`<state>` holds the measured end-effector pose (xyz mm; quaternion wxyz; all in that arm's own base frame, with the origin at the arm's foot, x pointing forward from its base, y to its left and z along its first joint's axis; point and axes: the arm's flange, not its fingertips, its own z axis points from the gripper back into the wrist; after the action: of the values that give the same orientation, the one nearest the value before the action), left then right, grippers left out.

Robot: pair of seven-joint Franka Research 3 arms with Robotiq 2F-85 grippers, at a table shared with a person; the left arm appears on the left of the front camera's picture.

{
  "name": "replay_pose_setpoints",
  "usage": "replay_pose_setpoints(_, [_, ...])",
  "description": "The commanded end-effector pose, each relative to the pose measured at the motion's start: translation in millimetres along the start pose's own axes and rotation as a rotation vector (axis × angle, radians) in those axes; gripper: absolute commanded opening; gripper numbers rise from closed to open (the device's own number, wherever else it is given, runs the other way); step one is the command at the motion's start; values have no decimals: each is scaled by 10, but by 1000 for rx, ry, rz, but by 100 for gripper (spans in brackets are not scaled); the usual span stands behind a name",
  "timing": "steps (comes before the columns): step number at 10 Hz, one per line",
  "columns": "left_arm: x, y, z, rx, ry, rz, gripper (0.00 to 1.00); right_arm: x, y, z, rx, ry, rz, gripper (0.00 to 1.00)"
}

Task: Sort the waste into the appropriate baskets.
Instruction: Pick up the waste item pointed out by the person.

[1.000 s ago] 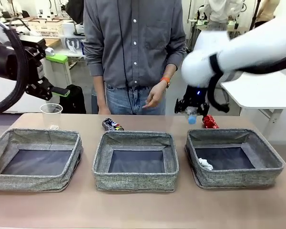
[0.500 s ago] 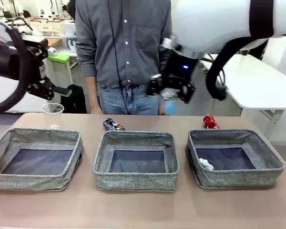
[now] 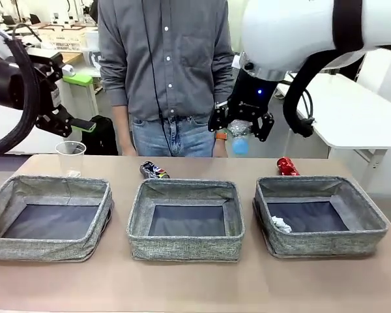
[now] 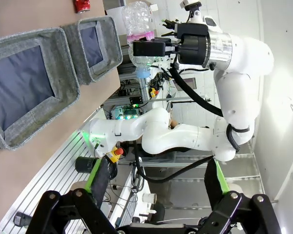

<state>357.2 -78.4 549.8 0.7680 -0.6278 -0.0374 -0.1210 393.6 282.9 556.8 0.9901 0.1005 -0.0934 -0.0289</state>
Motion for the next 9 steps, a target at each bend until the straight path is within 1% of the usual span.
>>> replay_pose_setpoints(1, [-18,-28,12,7,13,6,100,-141,465,236,0,-17,54,0])
replay_pose_setpoints(2, [-18,-28,12,7,13,6,100,-138,881,537,-87,19,28,0])
replay_pose_setpoints(3, [-18,-28,12,7,13,6,100,-128,1250,802,-152,83,-51,0])
replay_pose_setpoints(4, [-18,-28,12,7,13,6,100,-151,1558,1008,-187,127,-179,0])
replay_pose_setpoints(5, [-18,-28,12,7,13,6,100,-228,1773,1194,-219,131,-243,0])
replay_pose_setpoints(6, [-18,-28,12,7,13,6,100,-292,1853,1322,-239,105,-266,0])
replay_pose_setpoints(7, [-18,-28,12,7,13,6,100,-339,1847,1405,-249,78,-254,0])
replay_pose_setpoints(9, [-18,-28,12,7,13,6,100,-367,1742,1461,-259,60,-250,0])
